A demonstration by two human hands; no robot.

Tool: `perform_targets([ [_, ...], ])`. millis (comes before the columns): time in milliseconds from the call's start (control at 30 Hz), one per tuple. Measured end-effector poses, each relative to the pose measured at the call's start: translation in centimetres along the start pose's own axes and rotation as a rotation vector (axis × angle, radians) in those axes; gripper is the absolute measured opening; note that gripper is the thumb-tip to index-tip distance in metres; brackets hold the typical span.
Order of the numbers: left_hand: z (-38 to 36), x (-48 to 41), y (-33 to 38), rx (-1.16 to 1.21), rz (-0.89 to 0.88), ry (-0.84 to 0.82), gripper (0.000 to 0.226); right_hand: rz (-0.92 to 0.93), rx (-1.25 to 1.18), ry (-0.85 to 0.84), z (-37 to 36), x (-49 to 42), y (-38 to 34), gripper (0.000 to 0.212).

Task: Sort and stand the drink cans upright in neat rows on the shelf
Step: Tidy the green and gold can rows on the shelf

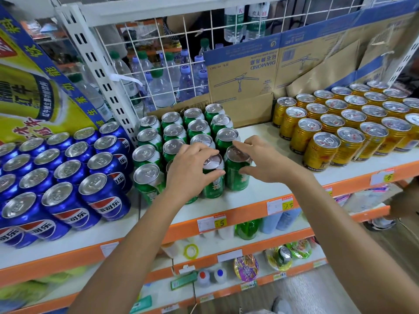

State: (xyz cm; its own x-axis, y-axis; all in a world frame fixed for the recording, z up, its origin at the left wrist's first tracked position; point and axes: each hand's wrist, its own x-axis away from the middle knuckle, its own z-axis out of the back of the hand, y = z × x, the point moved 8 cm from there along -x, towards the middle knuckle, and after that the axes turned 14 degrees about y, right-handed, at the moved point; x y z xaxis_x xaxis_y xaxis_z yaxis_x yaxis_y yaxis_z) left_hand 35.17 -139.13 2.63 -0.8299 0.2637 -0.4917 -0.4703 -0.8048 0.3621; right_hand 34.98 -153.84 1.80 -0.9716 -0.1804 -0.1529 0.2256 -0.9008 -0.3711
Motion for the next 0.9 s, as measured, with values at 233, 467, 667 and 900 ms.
perform_targets([
  [233, -0.3, 0.2, 0.5, -0.062, 0.0, -0.031, 0.054, -0.027, -0.037, 0.021, 0.1, 0.4, 0.1, 0.074],
  [467, 0.0, 0.1, 0.9, -0.094, -0.02, -0.027, 0.054, -0.046, -0.084, 0.111, 1.5, 2.2, 0.5, 0.06],
  [667, 0.5, -0.6, 4.4, -0.101, -0.081, 0.086, 0.049, -0.07, -0.078, 0.158, 1.6, 4.3, 2.5, 0.052],
  [900, -2.4, -1.7, 6.0, -0.352, 0.04, -0.029, 0.051, 0.004, -0.057, 0.135, 3.2, 5.6, 5.3, 0.052],
])
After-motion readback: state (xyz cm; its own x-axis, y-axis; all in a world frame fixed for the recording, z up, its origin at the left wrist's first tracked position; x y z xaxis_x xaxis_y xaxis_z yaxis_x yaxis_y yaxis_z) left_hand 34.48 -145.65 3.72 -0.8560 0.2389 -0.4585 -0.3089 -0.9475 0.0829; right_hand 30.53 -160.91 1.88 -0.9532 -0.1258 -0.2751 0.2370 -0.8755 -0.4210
